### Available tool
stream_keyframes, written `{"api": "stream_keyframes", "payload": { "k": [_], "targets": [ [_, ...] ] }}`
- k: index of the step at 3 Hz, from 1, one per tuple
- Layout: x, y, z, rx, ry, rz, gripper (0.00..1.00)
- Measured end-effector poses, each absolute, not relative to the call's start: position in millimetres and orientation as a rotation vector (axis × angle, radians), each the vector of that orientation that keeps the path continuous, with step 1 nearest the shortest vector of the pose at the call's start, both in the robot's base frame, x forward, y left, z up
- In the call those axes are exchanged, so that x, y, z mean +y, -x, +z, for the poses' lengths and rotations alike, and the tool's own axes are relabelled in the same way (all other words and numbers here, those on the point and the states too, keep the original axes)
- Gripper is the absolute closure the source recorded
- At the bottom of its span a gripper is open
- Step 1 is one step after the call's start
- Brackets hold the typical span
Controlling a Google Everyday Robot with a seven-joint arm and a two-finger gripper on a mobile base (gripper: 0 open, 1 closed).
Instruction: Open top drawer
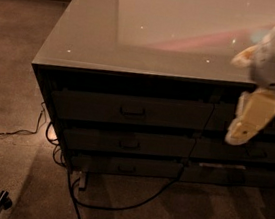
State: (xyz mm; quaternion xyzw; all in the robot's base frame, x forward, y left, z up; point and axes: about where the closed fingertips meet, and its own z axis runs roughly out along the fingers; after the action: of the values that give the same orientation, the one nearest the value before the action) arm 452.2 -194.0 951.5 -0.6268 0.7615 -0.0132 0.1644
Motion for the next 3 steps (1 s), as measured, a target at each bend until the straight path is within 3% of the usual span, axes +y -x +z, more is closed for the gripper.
{"api": "stream_keyframes", "payload": {
  "k": [1, 2, 3],
  "targets": [
    [-160.5, -474.6, 876.0, 2.102, 1.973, 0.158, 0.00],
    [-138.1, -497.9, 793.7, 2.102, 2.146, 0.228, 0.00],
    [-138.5, -497.8, 791.3, 2.108, 2.122, 0.219, 0.00]
  ]
}}
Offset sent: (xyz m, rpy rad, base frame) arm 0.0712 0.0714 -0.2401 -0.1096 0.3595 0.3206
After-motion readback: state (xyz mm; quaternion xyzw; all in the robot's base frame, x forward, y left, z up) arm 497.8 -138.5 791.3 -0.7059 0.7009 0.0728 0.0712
